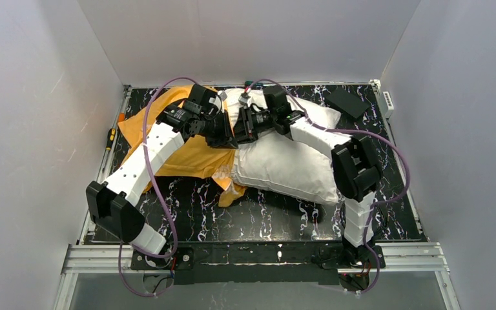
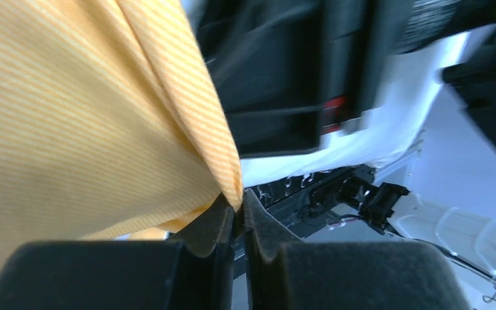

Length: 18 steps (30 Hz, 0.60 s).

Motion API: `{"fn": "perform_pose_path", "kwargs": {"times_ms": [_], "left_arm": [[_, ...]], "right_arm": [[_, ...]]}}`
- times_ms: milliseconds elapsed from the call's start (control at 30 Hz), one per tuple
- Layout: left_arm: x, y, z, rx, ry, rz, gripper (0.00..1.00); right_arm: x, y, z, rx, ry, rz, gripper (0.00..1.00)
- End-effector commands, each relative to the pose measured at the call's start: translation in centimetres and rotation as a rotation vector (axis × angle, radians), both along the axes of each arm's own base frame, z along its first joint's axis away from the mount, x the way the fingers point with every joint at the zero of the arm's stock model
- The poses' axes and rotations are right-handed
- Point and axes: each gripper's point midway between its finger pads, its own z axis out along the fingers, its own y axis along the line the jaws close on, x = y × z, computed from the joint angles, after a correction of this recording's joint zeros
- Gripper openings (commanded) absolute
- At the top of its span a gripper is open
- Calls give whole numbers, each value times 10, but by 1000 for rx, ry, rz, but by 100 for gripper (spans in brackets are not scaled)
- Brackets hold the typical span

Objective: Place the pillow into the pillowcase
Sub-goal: Stuff the pillow into the pillowcase.

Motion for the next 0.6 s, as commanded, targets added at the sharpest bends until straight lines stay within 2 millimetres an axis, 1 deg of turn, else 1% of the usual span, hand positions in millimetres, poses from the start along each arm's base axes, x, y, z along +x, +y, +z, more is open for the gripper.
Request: {"fn": "perform_pose_path", "kwargs": {"times_ms": [0,67,100,133,200,267,333,367,400,433,467,500,533,567], "left_arm": [[-32,35,17,108,10,-4,13],[-23,49,24,115,-18,46,29],[-18,54,30,107,-42,66,34],[-12,57,36,98,-69,76,38],[-2,59,50,81,-126,84,48],[10,60,64,65,-177,95,55],[25,63,75,65,-215,124,59],[33,64,78,70,-226,142,61],[41,66,87,68,-248,162,63],[49,67,90,69,-251,179,65],[57,69,93,70,-251,196,67],[66,70,94,71,-250,208,68],[74,72,95,73,-251,217,68],[81,73,97,76,-256,225,69]], "right_arm": [[39,-33,64,73,-90,-204,34],[42,-45,92,85,-207,-241,40],[43,-51,99,60,-247,-263,45],[45,-55,107,49,-297,-279,46],[53,-63,115,16,-382,-312,47],[68,-69,113,-32,-434,-362,52],[89,-73,102,-90,-457,-398,57],[100,-72,99,-100,-478,-401,61],[110,-68,97,-92,-497,-397,62],[120,-63,92,-93,-501,-397,67],[132,-57,100,-67,-518,-397,71],[142,-50,98,-61,-510,-390,71],[152,-43,86,-73,-490,-381,72],[160,-38,80,-84,-481,-377,72]]}}
